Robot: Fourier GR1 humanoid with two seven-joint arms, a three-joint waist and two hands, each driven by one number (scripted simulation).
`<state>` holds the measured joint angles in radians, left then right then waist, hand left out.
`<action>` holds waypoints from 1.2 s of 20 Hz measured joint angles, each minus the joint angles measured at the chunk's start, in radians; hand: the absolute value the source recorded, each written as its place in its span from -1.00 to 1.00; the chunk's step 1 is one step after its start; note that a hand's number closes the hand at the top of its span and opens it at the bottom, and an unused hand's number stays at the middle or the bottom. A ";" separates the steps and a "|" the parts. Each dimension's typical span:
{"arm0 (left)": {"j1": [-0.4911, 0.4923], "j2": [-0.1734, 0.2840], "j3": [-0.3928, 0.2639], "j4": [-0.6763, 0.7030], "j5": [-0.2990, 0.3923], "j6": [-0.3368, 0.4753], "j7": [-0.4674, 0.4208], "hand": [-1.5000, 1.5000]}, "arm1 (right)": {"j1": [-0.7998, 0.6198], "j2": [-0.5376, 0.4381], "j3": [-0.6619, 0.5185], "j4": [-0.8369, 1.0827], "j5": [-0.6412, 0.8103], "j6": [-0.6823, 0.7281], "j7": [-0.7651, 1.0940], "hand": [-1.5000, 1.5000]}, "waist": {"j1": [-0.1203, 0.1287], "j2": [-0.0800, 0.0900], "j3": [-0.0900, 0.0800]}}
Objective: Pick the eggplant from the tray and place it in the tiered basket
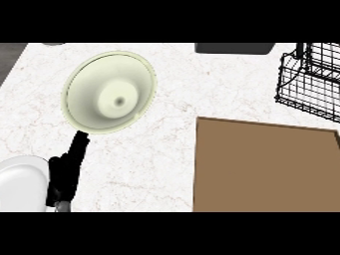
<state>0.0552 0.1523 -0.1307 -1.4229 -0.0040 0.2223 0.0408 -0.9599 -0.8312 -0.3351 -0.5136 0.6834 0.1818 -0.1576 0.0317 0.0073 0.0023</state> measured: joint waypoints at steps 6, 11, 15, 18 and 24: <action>0.011 -0.015 -0.010 0.001 -0.014 0.006 -0.027 0.00 | -0.032 0.045 -0.089 0.128 -0.088 0.023 0.005 -1.00 | 0.004 0.002 0.002; 0.006 -0.017 -0.004 0.003 -0.013 0.004 -0.016 0.00 | -0.049 0.072 -0.178 0.196 -0.183 0.048 -0.004 -1.00 | 0.000 0.002 0.002; 0.004 -0.024 -0.006 0.001 -0.017 0.008 -0.014 0.00 | -0.078 0.046 -0.255 0.227 -0.262 0.071 -0.005 -1.00 | 0.001 0.002 0.002; 0.007 -0.025 -0.008 -0.001 -0.024 0.011 -0.011 0.00 | -0.083 0.022 -0.307 0.226 -0.309 0.036 -0.023 -1.00 | 0.000 0.002 0.002; 0.005 -0.027 -0.008 -0.001 -0.033 0.014 -0.011 0.00 | -0.062 -0.117 -0.397 0.239 -0.366 -0.073 0.006 -1.00 | -0.003 0.006 0.002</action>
<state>0.0597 0.1251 -0.1391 -1.4236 -0.0366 0.2363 0.0301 -1.0219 -0.9480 -0.7324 -0.2747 0.3177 0.1089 -0.1519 0.0292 0.0133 0.0045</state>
